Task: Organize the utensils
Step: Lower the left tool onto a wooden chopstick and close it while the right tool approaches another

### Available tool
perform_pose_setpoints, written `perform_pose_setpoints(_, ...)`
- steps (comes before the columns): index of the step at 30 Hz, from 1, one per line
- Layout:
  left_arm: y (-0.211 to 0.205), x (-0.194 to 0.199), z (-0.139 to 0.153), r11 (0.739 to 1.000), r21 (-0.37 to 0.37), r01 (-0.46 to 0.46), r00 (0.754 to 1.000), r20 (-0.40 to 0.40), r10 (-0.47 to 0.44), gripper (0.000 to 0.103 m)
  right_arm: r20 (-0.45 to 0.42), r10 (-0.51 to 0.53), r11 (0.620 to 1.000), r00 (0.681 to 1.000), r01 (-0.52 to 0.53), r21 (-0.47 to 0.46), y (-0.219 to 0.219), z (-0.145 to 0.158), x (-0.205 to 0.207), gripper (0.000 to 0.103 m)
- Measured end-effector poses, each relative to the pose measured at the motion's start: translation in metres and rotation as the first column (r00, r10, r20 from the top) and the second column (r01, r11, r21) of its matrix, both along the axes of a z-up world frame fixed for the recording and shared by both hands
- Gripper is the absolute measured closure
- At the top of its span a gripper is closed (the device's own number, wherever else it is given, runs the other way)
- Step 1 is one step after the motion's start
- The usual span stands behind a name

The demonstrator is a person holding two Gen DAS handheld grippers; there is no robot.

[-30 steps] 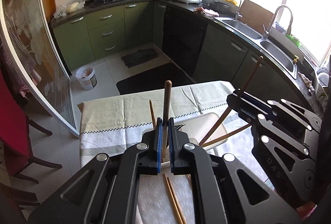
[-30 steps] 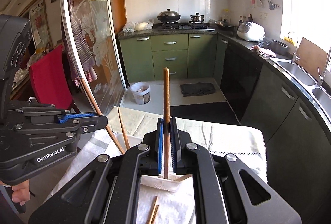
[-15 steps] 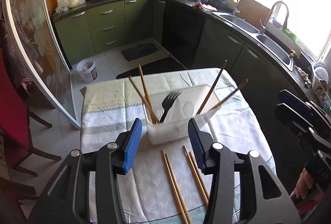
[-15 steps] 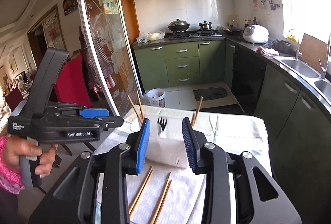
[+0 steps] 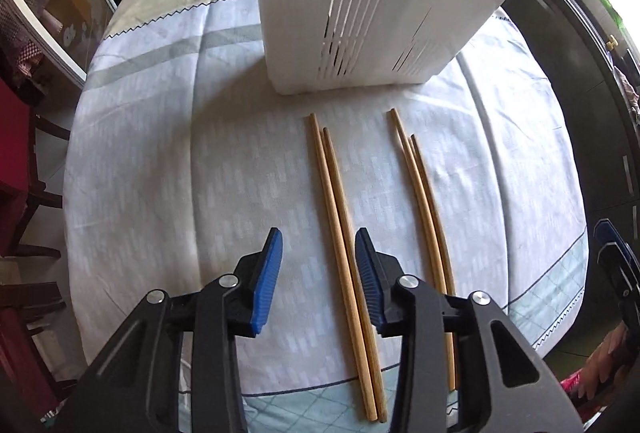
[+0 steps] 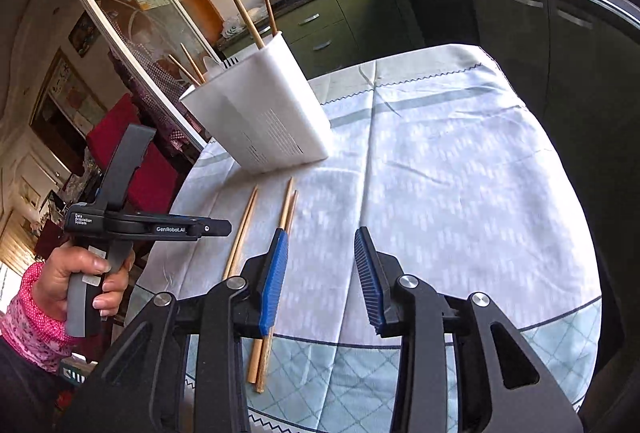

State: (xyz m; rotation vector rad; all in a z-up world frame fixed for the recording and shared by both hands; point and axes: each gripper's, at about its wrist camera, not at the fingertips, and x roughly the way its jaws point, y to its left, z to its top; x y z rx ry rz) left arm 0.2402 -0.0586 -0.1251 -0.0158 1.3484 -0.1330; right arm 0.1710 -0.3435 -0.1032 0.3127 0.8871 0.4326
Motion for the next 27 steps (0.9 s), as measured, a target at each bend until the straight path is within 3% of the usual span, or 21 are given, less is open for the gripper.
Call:
perform_pose_setpoints(8,-0.008,0.005,-0.009,0.997,0.079,0.005,1.000,-0.003,-0.005,0.071,-0.042,-0.021,0.999,0.999,0.023,0.048,-0.012,-0.015,0.004,0.067)
perform_pose_setpoints(20,-0.022,0.023,-0.025,0.995,0.104,0.001,1.000,-0.028,0.002,0.073,-0.069,-0.023,0.997,0.997,0.028,0.070,-0.016,-0.019,0.007,0.066)
perform_pose_setpoints(22,-0.025,0.029,-0.025,0.995,0.103,-0.001,1.000,-0.028,0.004,0.079,-0.072,-0.009,0.999,0.997,0.013,0.050,-0.009,-0.019,0.009,0.066)
perform_pose_setpoints(24,-0.028,0.032,-0.024,0.994,0.107,0.009,1.000,-0.027,-0.006,0.095,-0.078,0.012,1.000,0.997,-0.010,0.018,0.001,-0.020,0.015,0.066)
perform_pose_setpoints(27,-0.029,0.032,-0.022,0.993,0.115,0.024,1.000,-0.022,-0.022,0.097,-0.096,0.049,0.998,0.994,-0.051,-0.024,0.019,-0.022,0.027,0.066)
